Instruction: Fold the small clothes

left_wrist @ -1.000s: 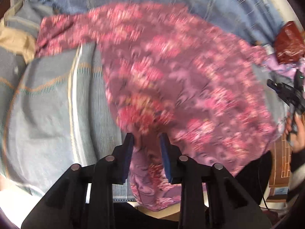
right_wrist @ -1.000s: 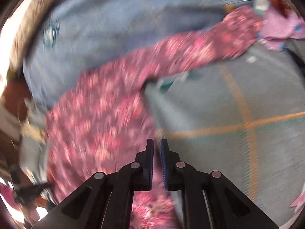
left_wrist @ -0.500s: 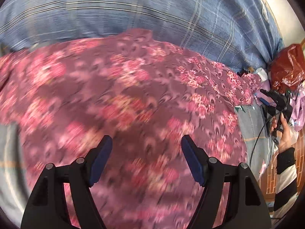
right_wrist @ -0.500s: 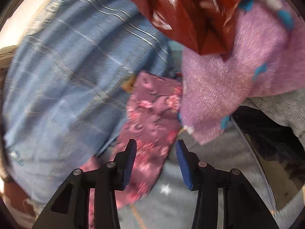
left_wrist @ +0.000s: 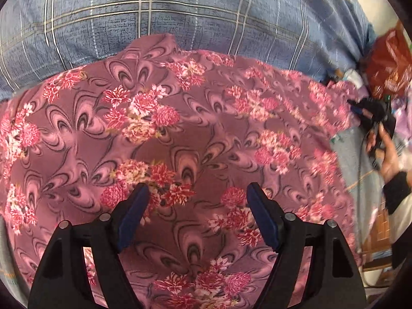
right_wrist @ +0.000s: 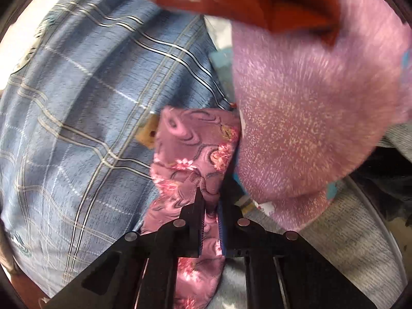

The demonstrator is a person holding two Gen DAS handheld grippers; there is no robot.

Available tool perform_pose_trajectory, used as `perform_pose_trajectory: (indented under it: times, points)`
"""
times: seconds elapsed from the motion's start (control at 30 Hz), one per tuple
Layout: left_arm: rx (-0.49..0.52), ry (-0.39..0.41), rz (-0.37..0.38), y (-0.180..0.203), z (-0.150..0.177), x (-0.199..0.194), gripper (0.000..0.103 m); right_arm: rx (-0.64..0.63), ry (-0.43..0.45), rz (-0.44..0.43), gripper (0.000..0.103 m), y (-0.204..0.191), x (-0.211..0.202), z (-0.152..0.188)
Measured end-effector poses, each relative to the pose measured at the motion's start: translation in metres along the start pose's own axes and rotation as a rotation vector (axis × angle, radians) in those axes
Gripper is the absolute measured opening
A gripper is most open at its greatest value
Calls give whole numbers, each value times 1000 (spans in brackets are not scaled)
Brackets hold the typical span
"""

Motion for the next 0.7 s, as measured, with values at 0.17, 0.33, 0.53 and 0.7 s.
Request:
perform_pose_trajectory:
  times: [0.17,0.33,0.53,0.7]
  points:
    - [-117,46,95,-25,-3,-6,77,-134,62,19,8,-37,-42,10]
    - [-136,10,123,-32,-5,-13,77,-318,76,-19,8,-108,-72,45]
    - [-176,10,41,-50,-2,-30,77,-448,29,-156,8,-185,-88,116]
    - [-234,-21,52,-72,1,-30,77,-560,-84,-247,8,-244,-66,204]
Point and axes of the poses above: each gripper's, at about its wrist camera, not at the fingertips, and x roughly the way its jaws point, y to its right, z to its underside, the point moved 4 cm from there along x, roughly the way its jaws point, and after that the axes turned 4 degrees about -y, right-handed, at the moved point
